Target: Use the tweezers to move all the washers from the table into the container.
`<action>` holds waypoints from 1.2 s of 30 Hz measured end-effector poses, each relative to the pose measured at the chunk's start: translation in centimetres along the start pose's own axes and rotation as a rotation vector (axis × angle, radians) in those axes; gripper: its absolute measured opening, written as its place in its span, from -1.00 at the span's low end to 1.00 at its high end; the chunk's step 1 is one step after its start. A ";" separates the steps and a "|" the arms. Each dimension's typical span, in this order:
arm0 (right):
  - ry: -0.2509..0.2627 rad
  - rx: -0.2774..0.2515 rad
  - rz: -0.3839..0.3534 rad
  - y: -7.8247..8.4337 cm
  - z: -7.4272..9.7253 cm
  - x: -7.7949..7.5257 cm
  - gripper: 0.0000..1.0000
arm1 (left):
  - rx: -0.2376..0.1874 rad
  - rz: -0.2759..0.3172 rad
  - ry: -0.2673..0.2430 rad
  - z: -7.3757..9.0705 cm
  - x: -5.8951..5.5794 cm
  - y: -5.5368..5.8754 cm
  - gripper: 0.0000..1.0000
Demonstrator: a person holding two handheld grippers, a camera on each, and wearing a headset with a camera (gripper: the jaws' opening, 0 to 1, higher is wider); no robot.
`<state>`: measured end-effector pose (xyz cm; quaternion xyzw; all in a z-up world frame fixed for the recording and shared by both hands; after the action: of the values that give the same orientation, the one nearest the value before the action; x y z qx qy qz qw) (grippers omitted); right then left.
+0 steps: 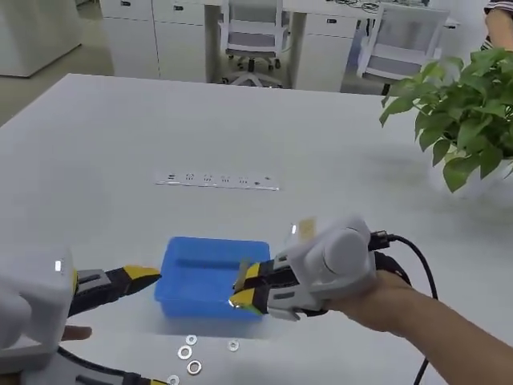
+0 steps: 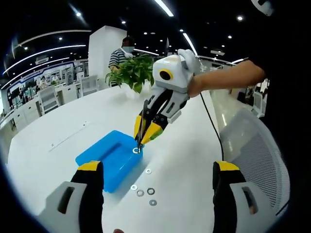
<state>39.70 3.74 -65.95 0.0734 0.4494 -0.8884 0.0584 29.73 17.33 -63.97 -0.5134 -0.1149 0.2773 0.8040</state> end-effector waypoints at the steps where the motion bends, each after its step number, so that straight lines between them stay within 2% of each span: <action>1: 0.002 0.000 -0.002 0.1 0.0 -0.3 -0.82 | 0.002 0.000 0.000 0.0 0.0 0.0 0.98; 11: 0.026 -0.011 -0.019 1.0 -0.8 -2.3 -0.82 | 0.000 0.007 -0.005 0.1 0.0 0.3 0.98; 19: 0.027 -0.021 -0.035 1.8 -1.5 -3.0 -0.82 | -0.005 0.003 -0.003 -0.3 0.6 0.0 0.98; 36: 0.011 -0.019 -0.057 3.0 -3.1 -3.8 -0.81 | -0.012 -0.014 0.003 -2.0 3.0 -1.4 0.94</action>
<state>44.15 4.66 -69.45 0.0650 0.4599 -0.8850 0.0310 33.62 17.09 -63.97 -0.5179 -0.1189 0.2704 0.8028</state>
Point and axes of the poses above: the centre of the closed fingertips' face, and the gripper's own axes: z roughly backward along the fingers, x roughly to its left, y roughly out of its underside, the point moved 7 cm from there along z, roughly backward along the fingers, and after that the axes turned 4 degrees about z, right-handed, at the moved point
